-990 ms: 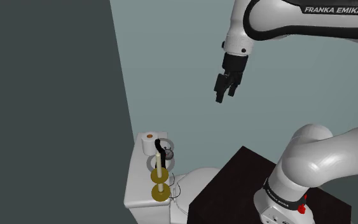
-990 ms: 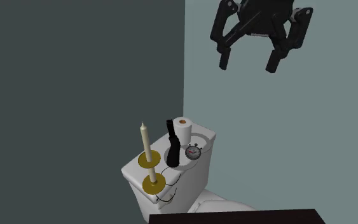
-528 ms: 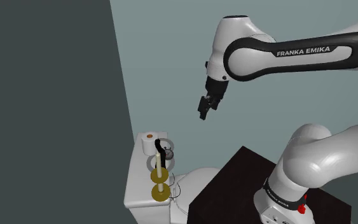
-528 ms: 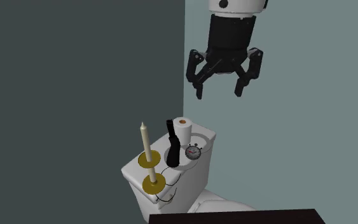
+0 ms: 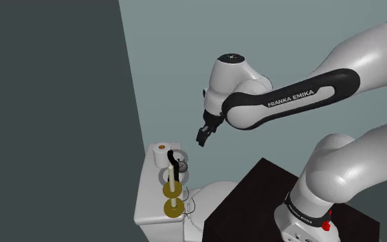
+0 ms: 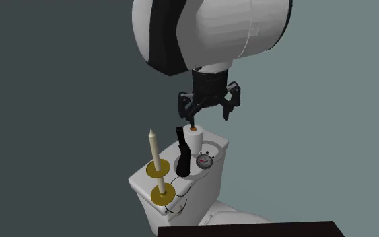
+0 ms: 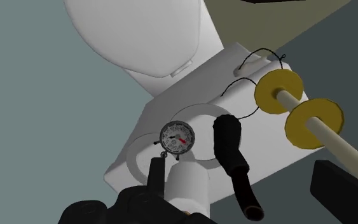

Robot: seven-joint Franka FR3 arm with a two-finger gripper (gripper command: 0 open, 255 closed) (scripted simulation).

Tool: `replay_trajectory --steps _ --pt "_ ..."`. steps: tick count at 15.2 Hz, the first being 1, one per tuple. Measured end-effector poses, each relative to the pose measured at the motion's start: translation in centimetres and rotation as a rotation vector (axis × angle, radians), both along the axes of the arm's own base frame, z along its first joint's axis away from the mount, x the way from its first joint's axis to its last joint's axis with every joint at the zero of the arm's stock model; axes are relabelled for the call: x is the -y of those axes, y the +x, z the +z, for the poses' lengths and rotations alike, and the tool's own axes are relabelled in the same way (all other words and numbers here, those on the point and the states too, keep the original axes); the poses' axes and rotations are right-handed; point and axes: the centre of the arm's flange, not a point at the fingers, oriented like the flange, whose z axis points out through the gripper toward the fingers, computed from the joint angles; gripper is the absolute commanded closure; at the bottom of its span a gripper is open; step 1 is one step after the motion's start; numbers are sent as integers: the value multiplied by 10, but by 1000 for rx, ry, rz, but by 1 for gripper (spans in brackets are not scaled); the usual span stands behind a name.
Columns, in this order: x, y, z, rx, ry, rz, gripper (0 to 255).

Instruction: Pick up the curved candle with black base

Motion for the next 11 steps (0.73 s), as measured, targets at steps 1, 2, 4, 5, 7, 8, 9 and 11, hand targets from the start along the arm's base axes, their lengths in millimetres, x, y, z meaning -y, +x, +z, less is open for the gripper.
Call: replay_trajectory --steps 1,2,4,5,7,8,9,11 --pt "-7 5 -12 14 -12 10 0" --pt "-11 9 -24 28 -24 20 0" --pt "-23 21 -47 58 -48 41 0" --pt "-30 25 -58 73 -60 51 0" --pt "-38 42 -73 135 -65 68 0" --pt "-46 45 -88 137 -82 81 0" --pt "-51 48 -100 140 -99 90 0" --pt "-58 60 -120 154 -129 108 0"
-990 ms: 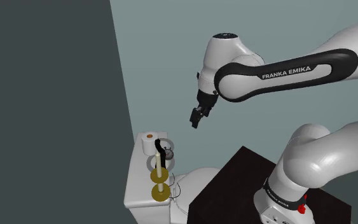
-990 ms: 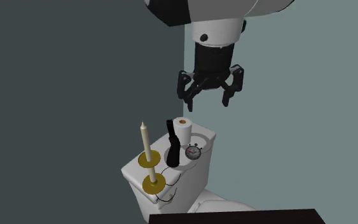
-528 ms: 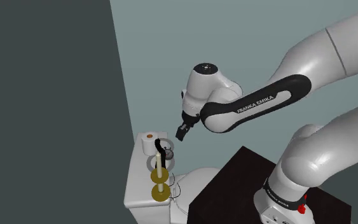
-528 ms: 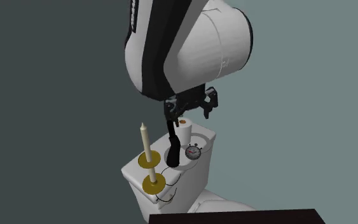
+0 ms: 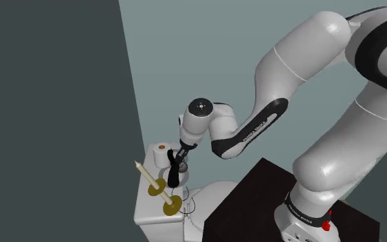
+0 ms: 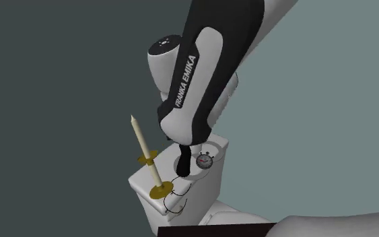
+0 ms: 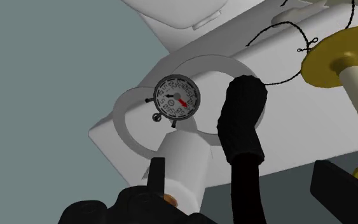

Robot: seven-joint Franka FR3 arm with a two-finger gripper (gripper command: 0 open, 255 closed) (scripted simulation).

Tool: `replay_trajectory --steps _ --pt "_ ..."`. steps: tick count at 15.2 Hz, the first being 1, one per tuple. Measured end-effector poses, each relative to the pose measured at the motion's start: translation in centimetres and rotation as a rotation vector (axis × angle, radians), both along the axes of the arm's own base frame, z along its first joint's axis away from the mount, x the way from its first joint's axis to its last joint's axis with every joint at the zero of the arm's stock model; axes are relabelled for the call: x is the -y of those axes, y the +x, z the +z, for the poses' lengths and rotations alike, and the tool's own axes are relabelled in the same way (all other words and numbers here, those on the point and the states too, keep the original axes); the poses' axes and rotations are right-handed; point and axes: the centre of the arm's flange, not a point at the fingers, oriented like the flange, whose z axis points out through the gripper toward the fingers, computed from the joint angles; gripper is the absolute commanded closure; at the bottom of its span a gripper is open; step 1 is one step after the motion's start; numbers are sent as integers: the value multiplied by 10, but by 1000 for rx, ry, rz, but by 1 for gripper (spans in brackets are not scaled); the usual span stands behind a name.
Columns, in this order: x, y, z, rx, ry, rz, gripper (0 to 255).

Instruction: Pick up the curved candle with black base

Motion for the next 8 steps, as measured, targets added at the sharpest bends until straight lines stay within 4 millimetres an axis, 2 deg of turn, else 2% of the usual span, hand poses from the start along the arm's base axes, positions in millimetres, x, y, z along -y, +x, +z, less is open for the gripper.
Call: replay_trajectory --steps 4,8 --pt "-22 20 -45 51 -42 48 0" --pt "-29 27 -69 80 -55 64 0"
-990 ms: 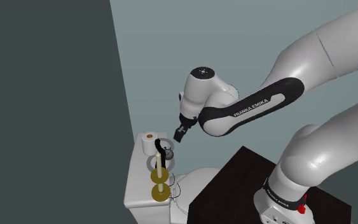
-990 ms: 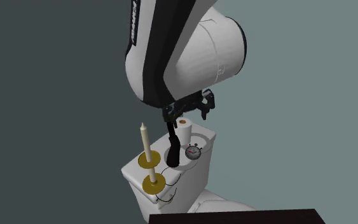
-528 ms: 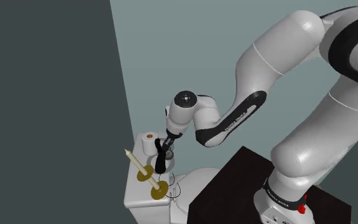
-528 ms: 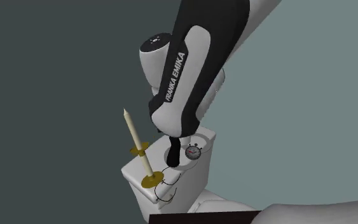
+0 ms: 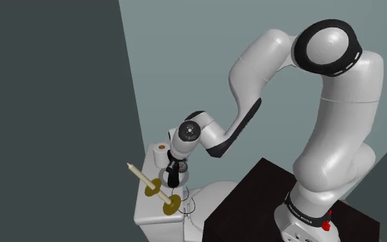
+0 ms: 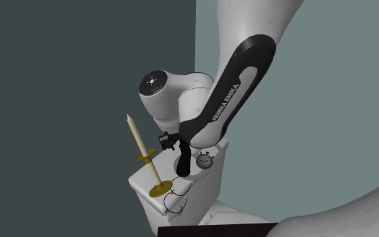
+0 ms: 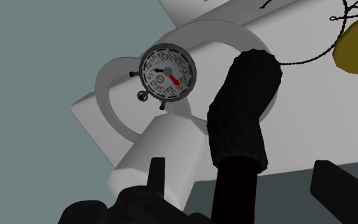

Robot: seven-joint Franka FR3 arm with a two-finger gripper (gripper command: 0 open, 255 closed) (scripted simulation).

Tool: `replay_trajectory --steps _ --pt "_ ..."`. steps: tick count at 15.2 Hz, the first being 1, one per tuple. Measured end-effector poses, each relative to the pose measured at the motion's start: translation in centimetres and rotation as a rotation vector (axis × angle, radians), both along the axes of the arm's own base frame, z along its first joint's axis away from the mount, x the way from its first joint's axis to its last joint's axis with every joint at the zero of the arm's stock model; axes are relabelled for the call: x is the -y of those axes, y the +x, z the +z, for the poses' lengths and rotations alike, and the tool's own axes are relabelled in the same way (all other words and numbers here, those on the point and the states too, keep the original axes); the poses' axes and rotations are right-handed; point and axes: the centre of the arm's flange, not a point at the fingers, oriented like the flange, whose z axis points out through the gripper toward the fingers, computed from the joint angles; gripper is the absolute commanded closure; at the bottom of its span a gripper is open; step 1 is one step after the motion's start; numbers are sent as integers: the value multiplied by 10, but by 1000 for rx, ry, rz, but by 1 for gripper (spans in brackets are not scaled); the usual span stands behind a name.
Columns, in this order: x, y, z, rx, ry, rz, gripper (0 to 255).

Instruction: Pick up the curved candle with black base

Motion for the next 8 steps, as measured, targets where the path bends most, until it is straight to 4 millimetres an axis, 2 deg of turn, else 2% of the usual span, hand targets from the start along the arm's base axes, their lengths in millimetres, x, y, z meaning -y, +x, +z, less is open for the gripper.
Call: replay_trajectory --steps 5,6,8 --pt "0 0 -28 3 -1 1 0" --pt "0 0 -30 3 -1 1 255" --pt "0 0 -31 4 -1 2 255"
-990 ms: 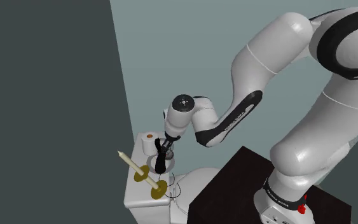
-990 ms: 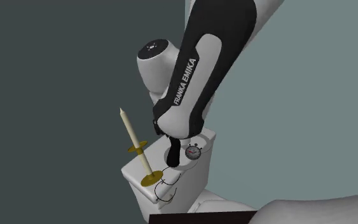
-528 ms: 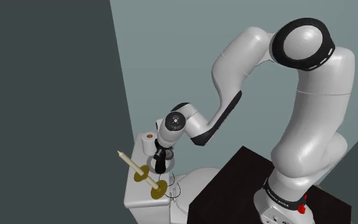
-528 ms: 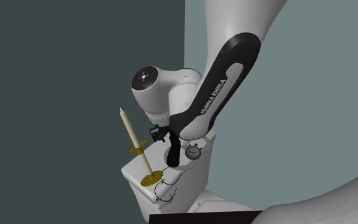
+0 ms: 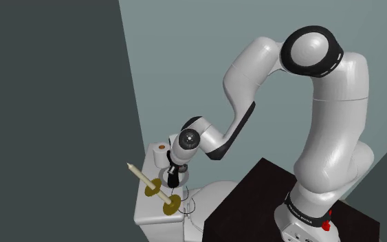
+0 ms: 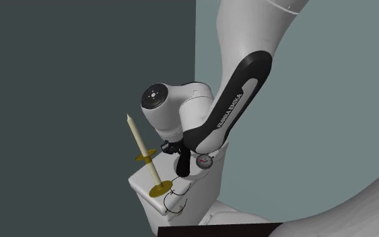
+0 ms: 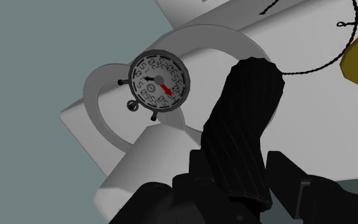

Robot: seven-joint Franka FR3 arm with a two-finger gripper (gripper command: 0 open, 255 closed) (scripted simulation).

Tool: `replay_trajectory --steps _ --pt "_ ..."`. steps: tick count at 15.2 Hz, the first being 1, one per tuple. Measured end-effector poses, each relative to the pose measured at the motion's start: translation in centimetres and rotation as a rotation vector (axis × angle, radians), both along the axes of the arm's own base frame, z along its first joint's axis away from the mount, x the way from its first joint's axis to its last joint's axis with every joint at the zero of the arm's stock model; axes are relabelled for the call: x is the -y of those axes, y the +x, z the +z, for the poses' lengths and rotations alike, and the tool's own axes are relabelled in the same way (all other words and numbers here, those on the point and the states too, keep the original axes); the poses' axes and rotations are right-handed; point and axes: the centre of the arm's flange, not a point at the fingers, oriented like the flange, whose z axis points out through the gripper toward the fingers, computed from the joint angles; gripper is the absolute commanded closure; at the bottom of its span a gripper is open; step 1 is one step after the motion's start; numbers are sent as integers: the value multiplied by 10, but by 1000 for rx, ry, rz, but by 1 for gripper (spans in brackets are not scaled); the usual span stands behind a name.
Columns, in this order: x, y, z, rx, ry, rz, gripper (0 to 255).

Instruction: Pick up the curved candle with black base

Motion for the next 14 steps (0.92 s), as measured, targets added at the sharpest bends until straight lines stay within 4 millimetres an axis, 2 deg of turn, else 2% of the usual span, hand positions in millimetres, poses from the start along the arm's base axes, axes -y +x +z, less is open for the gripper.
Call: replay_trajectory --steps 8,14 --pt "0 0 0 1 0 0 255" --pt "0 0 26 0 -1 0 255"
